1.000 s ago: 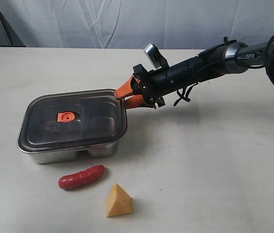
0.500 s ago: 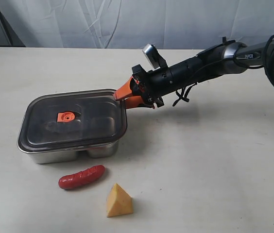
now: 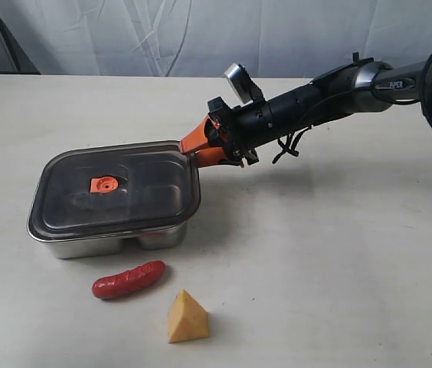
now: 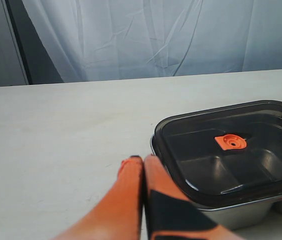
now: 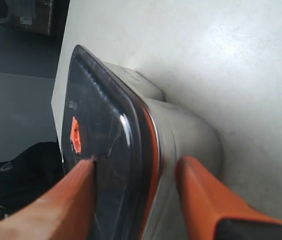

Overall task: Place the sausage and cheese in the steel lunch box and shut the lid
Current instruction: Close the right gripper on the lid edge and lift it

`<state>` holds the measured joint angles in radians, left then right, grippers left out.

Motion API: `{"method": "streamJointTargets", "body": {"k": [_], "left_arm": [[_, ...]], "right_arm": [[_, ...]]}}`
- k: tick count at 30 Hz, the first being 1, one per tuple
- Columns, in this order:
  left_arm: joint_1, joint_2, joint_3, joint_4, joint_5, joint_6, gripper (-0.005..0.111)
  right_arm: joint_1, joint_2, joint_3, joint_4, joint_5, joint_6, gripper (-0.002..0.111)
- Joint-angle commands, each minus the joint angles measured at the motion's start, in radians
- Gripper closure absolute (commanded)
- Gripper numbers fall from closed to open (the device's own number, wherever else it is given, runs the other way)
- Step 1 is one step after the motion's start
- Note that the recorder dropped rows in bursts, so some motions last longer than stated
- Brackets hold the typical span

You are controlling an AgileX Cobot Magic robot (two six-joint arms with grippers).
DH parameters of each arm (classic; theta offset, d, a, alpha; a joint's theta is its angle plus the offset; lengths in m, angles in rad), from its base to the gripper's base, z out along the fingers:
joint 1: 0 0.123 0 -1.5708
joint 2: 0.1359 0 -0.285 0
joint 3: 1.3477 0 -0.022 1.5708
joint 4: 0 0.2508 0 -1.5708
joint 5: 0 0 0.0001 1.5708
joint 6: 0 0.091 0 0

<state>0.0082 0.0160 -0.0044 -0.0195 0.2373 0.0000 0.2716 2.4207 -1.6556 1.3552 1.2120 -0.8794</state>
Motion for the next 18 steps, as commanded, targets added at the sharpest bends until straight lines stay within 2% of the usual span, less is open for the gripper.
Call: {"method": "streamJointTargets", "body": {"k": [1,18], "left_arm": [[0.000,-0.006,0.004,0.000,0.001,0.000,0.107],[0.000,-0.006,0.004,0.000,0.001,0.000,0.107]], "right_arm": [[-0.002,-0.011,-0.007,-0.004,0.009,-0.009,0.060],[-0.002,-0.011,-0.007,-0.054,0.009,-0.003,0.061]]}}
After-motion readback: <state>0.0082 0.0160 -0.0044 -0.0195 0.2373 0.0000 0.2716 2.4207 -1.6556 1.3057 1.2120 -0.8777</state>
